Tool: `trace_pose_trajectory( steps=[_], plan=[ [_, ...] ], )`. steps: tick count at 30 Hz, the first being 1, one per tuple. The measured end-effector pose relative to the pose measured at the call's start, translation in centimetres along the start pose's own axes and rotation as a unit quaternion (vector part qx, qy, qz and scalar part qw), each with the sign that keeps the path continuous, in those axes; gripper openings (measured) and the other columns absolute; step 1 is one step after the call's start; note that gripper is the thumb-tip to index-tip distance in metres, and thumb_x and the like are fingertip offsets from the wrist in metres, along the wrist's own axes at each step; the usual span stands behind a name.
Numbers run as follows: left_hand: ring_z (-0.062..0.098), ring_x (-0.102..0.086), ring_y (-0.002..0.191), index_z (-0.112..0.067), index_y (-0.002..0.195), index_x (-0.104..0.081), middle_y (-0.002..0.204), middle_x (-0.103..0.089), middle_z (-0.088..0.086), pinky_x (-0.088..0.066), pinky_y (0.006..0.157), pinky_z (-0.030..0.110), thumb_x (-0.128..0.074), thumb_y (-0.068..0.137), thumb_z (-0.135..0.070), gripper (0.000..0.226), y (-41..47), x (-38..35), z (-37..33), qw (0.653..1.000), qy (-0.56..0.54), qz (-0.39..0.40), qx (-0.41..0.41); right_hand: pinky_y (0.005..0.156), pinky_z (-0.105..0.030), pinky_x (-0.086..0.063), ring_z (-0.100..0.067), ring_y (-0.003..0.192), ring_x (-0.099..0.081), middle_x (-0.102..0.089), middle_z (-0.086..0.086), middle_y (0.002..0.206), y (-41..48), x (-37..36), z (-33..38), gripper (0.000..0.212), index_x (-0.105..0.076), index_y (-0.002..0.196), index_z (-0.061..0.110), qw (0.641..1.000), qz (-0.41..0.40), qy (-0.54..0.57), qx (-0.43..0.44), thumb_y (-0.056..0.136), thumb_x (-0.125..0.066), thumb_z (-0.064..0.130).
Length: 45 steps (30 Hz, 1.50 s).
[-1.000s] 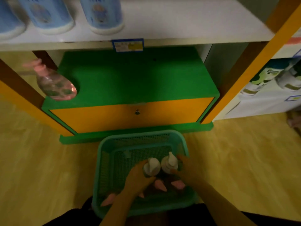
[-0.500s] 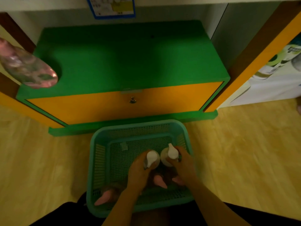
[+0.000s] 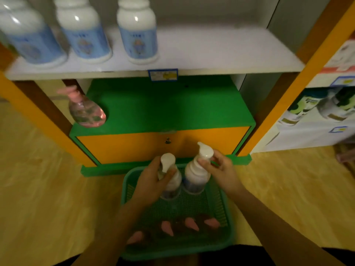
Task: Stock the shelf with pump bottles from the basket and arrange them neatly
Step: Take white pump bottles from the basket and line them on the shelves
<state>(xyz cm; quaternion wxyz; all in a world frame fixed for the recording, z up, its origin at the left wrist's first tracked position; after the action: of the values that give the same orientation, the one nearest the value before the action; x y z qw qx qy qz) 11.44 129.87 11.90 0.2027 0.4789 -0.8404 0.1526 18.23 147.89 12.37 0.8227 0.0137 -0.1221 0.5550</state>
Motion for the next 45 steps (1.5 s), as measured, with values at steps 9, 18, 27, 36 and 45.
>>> trace_pose_trajectory(
  steps=[9, 18, 27, 36, 45],
  plan=[
    [0.032, -0.062, 0.091, -0.011, 0.101, -0.059, 0.097, -0.067, 0.014, -0.051, 0.079, 0.054, -0.053, 0.067, -0.058, 0.058, -1.7, 10.1, -12.9, 0.988, -0.028, -0.098, -0.120, 0.067, -0.008, -0.047, 0.009, 0.073, -0.058, -0.065, 0.000, 0.090, -1.0, 1.8, 16.2, 0.018, -0.063, 0.099, 0.014, 0.987, -0.030, 0.003, 0.156, 0.081, -0.065, 0.013],
    [0.009, -0.062, 0.075, -0.016, 0.086, -0.060, 0.081, -0.067, 0.001, -0.055, 0.069, 0.041, -0.054, 0.065, -0.057, 0.047, -2.8, 14.4, -17.0, 0.969, -0.075, -0.180, -0.150, 0.064, -0.016, -0.044, -0.008, 0.072, -0.056, -0.066, -0.003, 0.077, -1.6, 2.3, 25.2, 0.018, -0.067, 0.087, 0.008, 0.969, -0.087, -0.071, 0.218, 0.078, -0.069, 0.024],
    [0.004, -0.058, 0.082, -0.027, 0.077, -0.057, 0.078, -0.066, -0.003, -0.051, 0.070, 0.031, -0.067, 0.074, -0.042, 0.018, -0.7, 15.2, -17.5, 0.959, -0.102, -0.218, -0.149, 0.085, -0.040, -0.051, -0.020, 0.089, -0.063, -0.069, -0.004, 0.095, 3.4, 2.9, 31.0, 0.029, -0.067, 0.098, 0.017, 0.956, -0.166, -0.102, 0.221, 0.078, -0.066, 0.038],
    [0.016, -0.063, 0.083, -0.012, 0.085, -0.058, 0.087, -0.066, 0.002, -0.055, 0.078, 0.045, -0.064, 0.068, -0.050, 0.042, 1.6, 16.1, -18.3, 0.949, -0.107, -0.247, -0.166, 0.094, -0.041, -0.047, -0.023, 0.101, -0.058, -0.065, -0.010, 0.111, 10.1, 2.2, 33.1, 0.038, -0.062, 0.112, 0.012, 0.944, -0.226, -0.106, 0.214, 0.081, -0.064, 0.034],
    [0.012, -0.062, 0.085, -0.023, 0.081, -0.055, 0.086, -0.064, -0.005, -0.056, 0.079, 0.043, -0.061, 0.068, -0.054, 0.034, 3.3, 15.8, -18.1, 0.951, -0.113, -0.243, -0.157, 0.094, -0.038, -0.045, -0.024, 0.106, -0.057, -0.062, -0.010, 0.116, 14.0, 1.9, 32.1, 0.040, -0.060, 0.114, 0.011, 0.949, -0.222, -0.131, 0.181, 0.083, -0.062, 0.035]
  ],
)
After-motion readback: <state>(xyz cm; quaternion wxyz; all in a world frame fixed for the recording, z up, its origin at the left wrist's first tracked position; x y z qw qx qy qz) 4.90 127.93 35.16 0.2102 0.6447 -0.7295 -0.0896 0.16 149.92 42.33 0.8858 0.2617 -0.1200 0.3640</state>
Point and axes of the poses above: each hand's wrist, its own y-axis towards the middle knuckle, its own x-axis out of the back of the hand, z = x × y, the point moved 5 cm from there along y, towards the middle knuckle
